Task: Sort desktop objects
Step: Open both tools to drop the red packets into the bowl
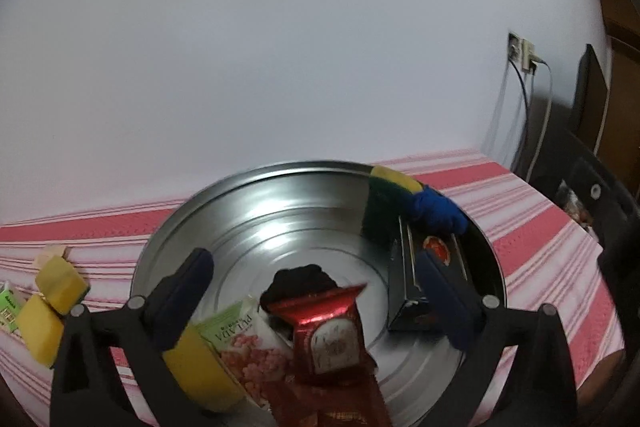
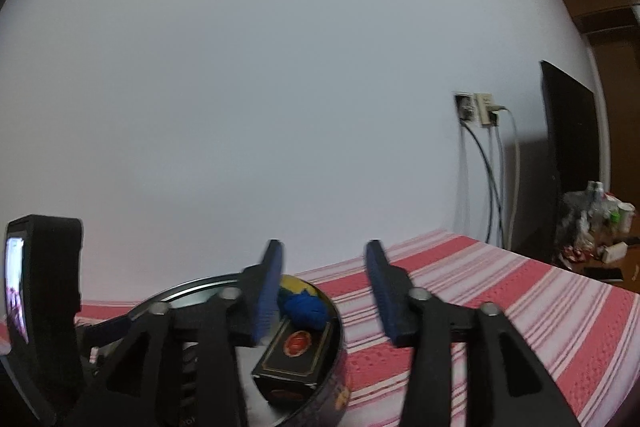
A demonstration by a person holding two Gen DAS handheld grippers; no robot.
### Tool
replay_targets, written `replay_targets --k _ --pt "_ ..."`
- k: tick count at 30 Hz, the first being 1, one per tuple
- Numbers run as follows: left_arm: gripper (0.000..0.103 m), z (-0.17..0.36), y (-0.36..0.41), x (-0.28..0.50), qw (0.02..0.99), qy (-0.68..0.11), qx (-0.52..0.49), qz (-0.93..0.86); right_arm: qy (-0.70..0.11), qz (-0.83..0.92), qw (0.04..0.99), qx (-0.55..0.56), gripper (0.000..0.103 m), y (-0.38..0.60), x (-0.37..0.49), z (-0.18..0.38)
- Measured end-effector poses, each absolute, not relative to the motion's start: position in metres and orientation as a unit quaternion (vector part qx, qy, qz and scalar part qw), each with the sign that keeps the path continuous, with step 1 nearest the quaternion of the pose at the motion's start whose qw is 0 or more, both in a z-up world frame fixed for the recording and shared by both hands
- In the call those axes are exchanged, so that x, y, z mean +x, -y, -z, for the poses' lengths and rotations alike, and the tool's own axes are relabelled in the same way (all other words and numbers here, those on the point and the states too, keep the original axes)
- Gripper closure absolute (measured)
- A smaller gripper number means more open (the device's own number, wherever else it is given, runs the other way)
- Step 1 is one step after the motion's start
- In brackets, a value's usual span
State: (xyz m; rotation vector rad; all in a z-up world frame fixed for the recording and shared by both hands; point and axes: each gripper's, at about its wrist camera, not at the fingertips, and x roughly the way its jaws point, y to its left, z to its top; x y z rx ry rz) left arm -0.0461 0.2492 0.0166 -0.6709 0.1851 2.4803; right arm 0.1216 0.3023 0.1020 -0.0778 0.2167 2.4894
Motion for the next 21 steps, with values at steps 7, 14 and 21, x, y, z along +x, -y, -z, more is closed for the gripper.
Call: replay_targets --k 7,14,21 --pt "0.001 -0.021 -0.249 -0.039 0.26 -0.087 -0.241 -0.931 -0.081 -0.938 0.338 0.014 0.02 -0.311 0.132 -0.107" --pt "0.001 -0.019 -0.248 -0.039 0.254 -0.081 -0.238 -0.934 -0.103 -0.933 0.344 0.008 0.009 -0.329 0.129 -0.108" --pt "0.001 -0.013 -0.242 -0.039 0.245 -0.084 -0.237 -0.936 -0.094 -0.934 0.344 -0.004 0.002 -0.334 0.124 -0.107"
